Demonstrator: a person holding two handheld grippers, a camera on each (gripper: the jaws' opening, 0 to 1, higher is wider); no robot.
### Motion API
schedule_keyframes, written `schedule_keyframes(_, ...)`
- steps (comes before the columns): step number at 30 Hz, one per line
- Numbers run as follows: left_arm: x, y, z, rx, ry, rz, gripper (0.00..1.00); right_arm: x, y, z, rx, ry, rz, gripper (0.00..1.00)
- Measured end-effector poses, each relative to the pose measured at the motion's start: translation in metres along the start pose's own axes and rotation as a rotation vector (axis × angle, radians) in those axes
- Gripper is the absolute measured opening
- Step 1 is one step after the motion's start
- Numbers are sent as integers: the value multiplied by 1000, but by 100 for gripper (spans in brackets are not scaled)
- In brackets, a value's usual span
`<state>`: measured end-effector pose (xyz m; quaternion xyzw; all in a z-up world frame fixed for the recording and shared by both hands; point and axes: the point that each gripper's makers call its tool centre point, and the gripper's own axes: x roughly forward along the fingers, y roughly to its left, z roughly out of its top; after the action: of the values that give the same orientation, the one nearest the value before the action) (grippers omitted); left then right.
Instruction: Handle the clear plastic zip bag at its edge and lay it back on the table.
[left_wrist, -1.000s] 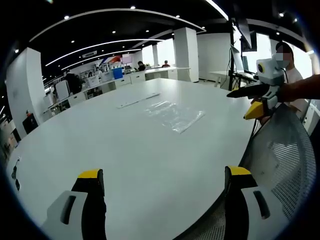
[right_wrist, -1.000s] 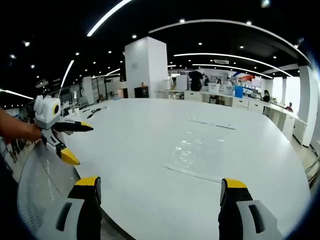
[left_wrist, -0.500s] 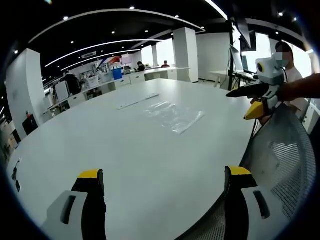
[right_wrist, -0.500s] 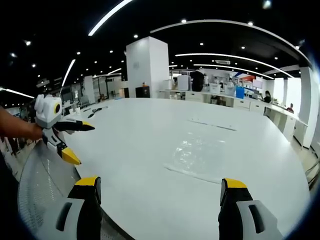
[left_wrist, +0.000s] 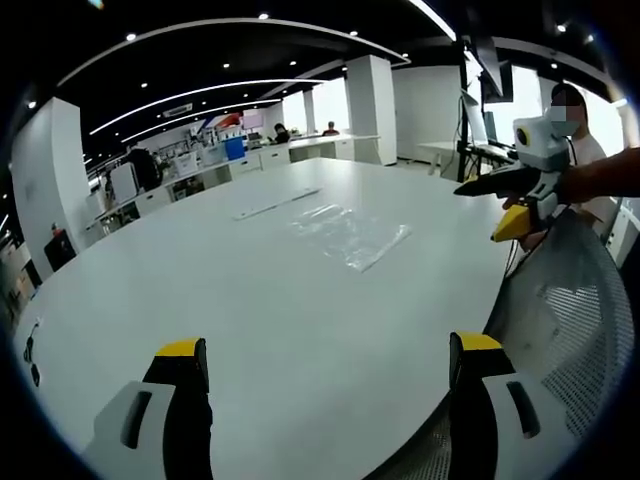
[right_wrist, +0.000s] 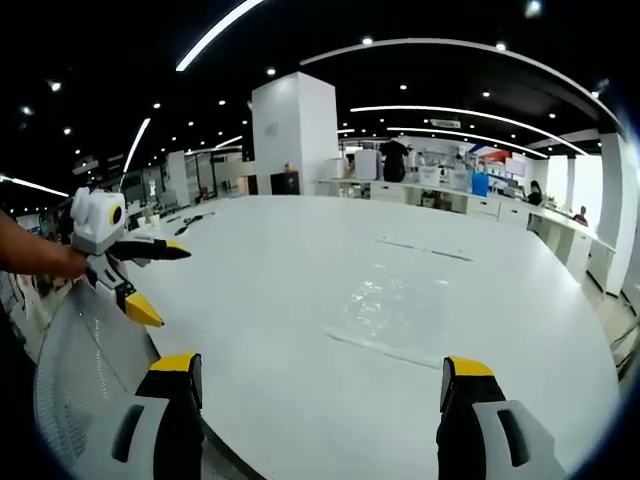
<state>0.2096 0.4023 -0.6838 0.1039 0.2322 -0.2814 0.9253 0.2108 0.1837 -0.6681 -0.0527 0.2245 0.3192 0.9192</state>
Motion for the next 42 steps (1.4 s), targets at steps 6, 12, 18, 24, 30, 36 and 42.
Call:
schedule_keyframes(6, 4, 0, 0, 0, 3, -4, 99, 1, -4, -1, 3, 6, 0, 100)
schedule_keyframes(12, 6, 2, 4, -1, -3, -3, 99, 2, -5, -1, 0, 7, 2, 100)
schedule_keyframes(18, 8, 1, 5, -10, 0, 1, 99, 6, -9, -3, 0, 13, 5, 100)
schedule_keyframes(24, 10, 2, 4, -12, 3, -1, 99, 7, -8, -3, 2, 11, 8, 100)
schedule_keyframes(30, 11, 4, 6, -13, -1, 2, 99, 8, -10, -3, 4, 12, 9, 100)
schedule_keyframes(36, 12, 7, 6, -17, -3, 7, 99, 10, -16, -4, -1, 16, 11, 100)
schedule_keyframes(42, 13, 8, 9, 9, -5, 4, 99, 11, -19, -3, -7, 12, 14, 100)
